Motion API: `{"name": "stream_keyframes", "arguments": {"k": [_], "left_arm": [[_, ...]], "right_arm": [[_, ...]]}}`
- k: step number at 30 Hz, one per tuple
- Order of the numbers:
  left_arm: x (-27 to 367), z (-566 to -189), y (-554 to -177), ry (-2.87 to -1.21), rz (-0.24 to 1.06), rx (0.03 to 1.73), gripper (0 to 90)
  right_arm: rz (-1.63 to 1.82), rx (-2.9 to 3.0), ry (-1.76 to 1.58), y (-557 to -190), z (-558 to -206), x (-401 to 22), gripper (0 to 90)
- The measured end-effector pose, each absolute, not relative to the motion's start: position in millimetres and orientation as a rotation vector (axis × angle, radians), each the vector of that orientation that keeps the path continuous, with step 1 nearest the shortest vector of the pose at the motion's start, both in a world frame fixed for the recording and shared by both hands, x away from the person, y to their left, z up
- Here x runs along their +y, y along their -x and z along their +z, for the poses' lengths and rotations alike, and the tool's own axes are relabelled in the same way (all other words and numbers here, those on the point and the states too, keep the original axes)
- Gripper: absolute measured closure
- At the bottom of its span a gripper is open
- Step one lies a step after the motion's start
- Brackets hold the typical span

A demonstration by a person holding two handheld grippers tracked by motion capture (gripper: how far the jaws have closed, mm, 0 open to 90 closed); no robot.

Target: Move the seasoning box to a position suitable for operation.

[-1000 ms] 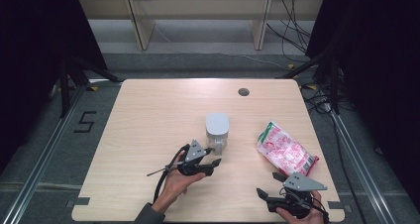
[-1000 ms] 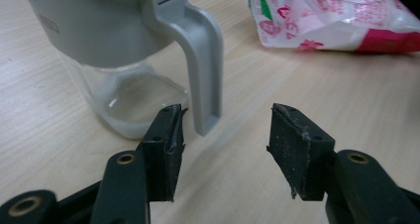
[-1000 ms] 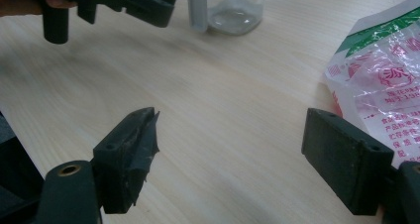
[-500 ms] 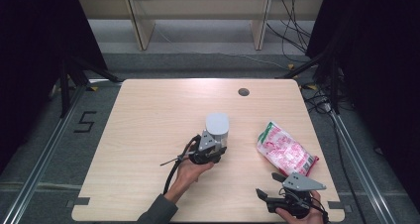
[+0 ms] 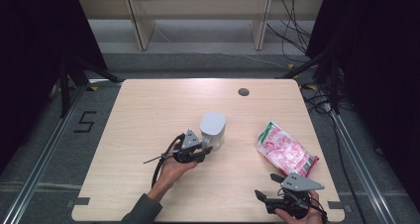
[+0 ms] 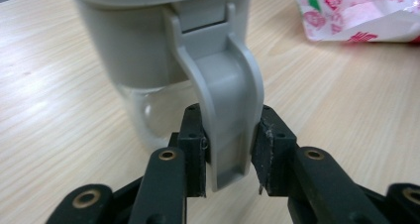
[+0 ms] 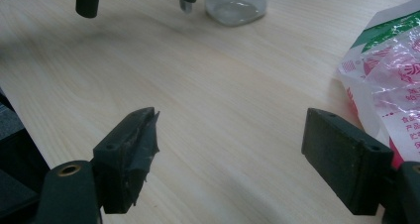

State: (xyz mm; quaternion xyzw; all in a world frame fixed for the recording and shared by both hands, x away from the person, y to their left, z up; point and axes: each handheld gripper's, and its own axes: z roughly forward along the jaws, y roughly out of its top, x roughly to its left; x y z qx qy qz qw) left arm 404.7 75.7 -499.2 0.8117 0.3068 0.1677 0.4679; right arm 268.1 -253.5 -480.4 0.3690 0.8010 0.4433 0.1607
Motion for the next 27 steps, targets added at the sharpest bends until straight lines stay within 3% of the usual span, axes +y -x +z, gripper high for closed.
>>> {"name": "stream_keyframes", "arguments": {"k": [5, 11, 21, 27], "left_arm": [[95, -502, -410, -1.946, 0.398, 0.808, 67.9], [114, -503, -423, -1.912, 0.472, 0.89, 67.6], [116, -503, -442, -1.874, 0.593, 1.043, 69.7], [116, -506, -446, -1.849, 0.614, 1.03, 70.9]], "right_arm": [[1.272, 2.277, -1.045, -268, -479, -254, 23.0], [1.275, 2.281, -1.058, -268, -480, -253, 23.0], [1.275, 2.291, -1.06, -268, -480, -253, 23.4], [1.274, 2.291, -1.035, -268, -479, -253, 23.4]]}}
